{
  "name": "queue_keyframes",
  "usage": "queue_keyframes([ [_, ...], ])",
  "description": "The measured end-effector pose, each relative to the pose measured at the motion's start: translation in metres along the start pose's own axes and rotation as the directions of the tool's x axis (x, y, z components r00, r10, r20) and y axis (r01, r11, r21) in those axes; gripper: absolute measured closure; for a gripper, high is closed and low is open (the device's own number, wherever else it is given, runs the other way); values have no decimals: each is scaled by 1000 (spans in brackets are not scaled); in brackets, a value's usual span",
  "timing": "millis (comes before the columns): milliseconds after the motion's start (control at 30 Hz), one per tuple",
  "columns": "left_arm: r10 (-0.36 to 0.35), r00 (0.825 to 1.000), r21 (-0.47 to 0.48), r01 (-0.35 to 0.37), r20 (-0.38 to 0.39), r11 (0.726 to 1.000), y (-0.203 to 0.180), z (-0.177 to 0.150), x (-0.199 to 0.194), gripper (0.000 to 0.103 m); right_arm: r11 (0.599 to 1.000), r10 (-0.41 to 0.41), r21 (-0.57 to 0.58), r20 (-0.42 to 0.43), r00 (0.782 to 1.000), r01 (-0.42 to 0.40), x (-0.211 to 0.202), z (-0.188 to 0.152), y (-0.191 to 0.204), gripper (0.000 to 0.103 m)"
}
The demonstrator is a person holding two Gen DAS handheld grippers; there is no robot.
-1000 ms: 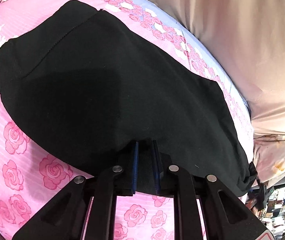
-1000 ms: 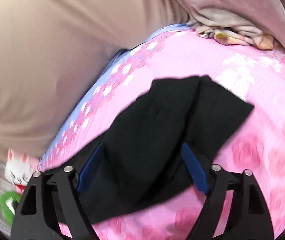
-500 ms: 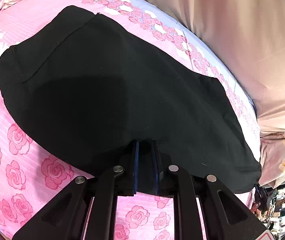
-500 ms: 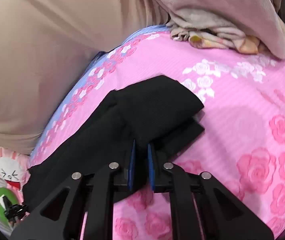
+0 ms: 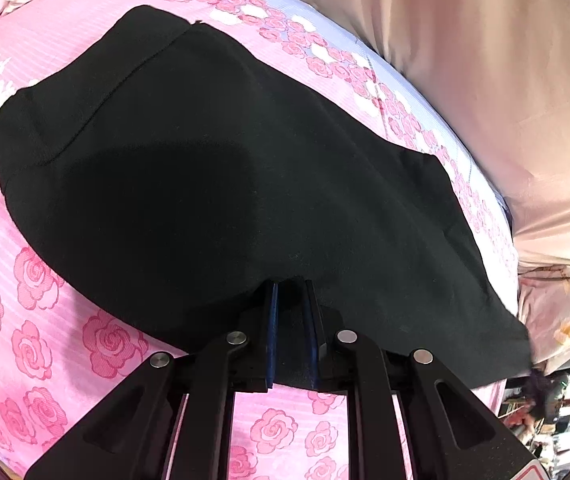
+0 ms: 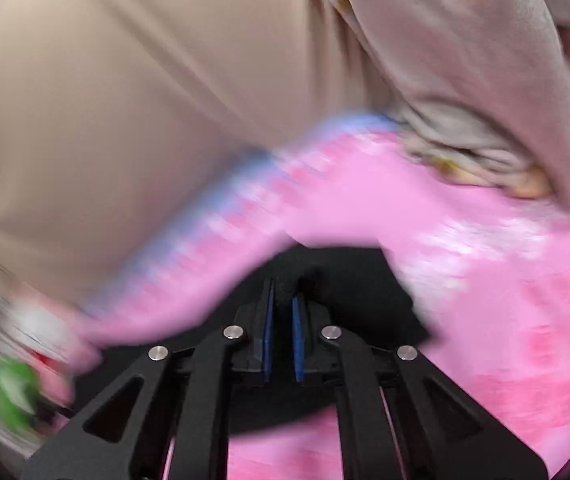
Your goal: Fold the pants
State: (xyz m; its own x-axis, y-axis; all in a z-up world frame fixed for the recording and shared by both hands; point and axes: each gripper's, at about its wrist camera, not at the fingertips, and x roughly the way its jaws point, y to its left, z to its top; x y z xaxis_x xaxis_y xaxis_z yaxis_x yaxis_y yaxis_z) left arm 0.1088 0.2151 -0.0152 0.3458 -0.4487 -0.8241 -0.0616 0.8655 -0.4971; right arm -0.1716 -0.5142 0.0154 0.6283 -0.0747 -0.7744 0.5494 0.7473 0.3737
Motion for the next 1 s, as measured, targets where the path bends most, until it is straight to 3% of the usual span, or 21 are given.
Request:
queue_keyframes([
  [33, -4, 1000, 1, 4, 1, 1000, 0, 0, 0, 89, 999, -32, 17, -93, 995, 33, 20, -12, -14, 94],
  [67, -8, 1000, 0, 8, 0, 1000, 1, -1, 0, 89, 999, -1, 32, -61, 998, 3, 18, -15, -18, 96],
  [133, -15, 1000, -3, 15, -3, 1000, 2, 0, 1, 89, 998, -21, 56, -31, 999, 23, 5, -16, -19, 81],
  [200, -15, 1000, -2, 15, -8, 1000, 2, 0, 1, 89, 991, -122, 52, 49, 991, 120, -20, -15, -10, 77],
  [267, -19, 1000, -3, 19, -10, 1000, 2, 1, 1, 89, 974, -227, 56, 145, 963, 221, -44, -17, 5, 76],
  [300, -23, 1000, -7, 23, -8, 1000, 2, 1, 0, 89, 976, -217, 41, 173, 961, 213, -52, -18, 17, 76],
  [400, -37, 999, -7, 37, 22, 999, -2, 2, -10, 89, 986, -40, -152, 156, 987, 64, -45, -24, 98, 76],
  [500, -13, 995, 42, 9, 100, 999, -13, 5, -22, 89, 919, 121, -380, 15, 992, -107, -4, -46, 208, 72],
  [567, 13, 992, 55, -21, 126, 998, -16, 6, -23, 83, 849, 218, -463, -129, 967, -253, 38, -67, 282, 71],
  [633, 6, 994, 51, -12, 109, 999, -12, 5, -18, 83, 782, 259, -513, -250, 933, -354, 83, -86, 348, 71],
  [667, -2, 995, 54, -4, 100, 999, -10, 4, -16, 83, 761, 259, -529, -281, 924, -374, 101, -93, 369, 71],
  [733, 2, 994, 71, -9, 110, 997, -4, -1, -15, 83, 718, 265, -550, -351, 898, -427, 142, -105, 422, 82],
  [800, -19, 994, 91, 9, 112, 996, 1, -3, -15, 83, 701, 248, -567, -376, 893, -433, 170, -115, 461, 88],
  [900, -44, 992, 113, 31, 119, 993, 4, -2, -15, 83, 716, 195, -578, -373, 907, -392, 218, -117, 508, 89],
  [967, -42, 990, 132, 24, 134, 991, 4, 0, -14, 83, 743, 124, -592, -337, 933, -313, 257, -116, 529, 94],
  [1000, -44, 990, 143, 24, 135, 989, 4, 3, -12, 83, 746, 140, -594, -303, 943, -302, 263, -115, 535, 96],
])
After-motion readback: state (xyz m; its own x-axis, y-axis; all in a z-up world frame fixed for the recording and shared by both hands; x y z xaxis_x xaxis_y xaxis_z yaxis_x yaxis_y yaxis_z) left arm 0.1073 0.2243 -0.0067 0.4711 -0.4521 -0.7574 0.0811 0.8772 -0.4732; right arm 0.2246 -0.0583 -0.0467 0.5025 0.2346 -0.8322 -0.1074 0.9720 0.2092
